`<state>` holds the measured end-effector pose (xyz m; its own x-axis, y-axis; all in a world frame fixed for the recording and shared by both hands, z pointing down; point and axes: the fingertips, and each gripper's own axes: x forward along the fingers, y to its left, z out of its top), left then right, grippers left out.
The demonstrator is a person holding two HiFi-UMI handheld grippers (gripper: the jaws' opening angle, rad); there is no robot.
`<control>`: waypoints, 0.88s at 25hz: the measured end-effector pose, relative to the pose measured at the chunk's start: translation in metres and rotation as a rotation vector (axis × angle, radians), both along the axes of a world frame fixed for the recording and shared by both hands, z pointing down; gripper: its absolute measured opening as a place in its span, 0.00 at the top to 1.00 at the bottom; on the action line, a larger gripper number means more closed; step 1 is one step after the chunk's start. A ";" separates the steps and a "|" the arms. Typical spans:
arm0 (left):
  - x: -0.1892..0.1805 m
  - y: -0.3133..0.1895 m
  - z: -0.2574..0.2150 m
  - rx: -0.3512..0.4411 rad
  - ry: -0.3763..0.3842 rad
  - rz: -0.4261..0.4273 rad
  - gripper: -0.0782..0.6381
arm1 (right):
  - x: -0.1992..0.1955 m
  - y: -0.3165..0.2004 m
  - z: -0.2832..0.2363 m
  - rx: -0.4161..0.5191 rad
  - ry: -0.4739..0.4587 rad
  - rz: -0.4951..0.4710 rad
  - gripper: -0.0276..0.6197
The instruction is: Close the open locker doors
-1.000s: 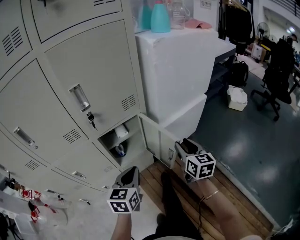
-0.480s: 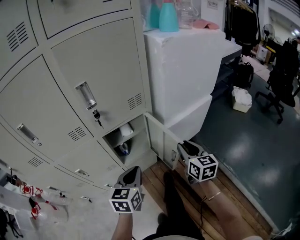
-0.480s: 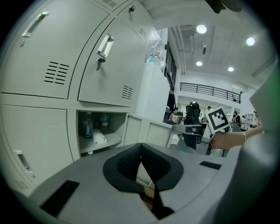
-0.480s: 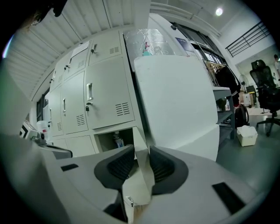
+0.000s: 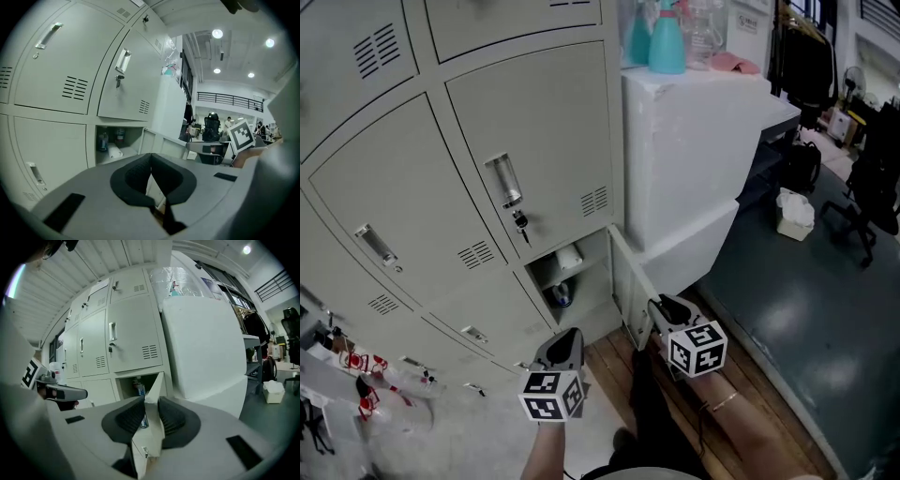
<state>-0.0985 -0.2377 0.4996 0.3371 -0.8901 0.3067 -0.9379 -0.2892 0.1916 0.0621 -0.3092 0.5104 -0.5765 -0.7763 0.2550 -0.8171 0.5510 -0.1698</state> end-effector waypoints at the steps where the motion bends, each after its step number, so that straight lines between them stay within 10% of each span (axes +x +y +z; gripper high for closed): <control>1: -0.004 0.001 -0.001 0.002 -0.001 -0.009 0.86 | -0.005 0.002 0.000 0.001 0.003 -0.009 0.80; 22: -0.085 0.032 -0.020 0.037 -0.016 -0.228 0.86 | -0.115 0.024 -0.003 0.039 0.033 -0.237 0.78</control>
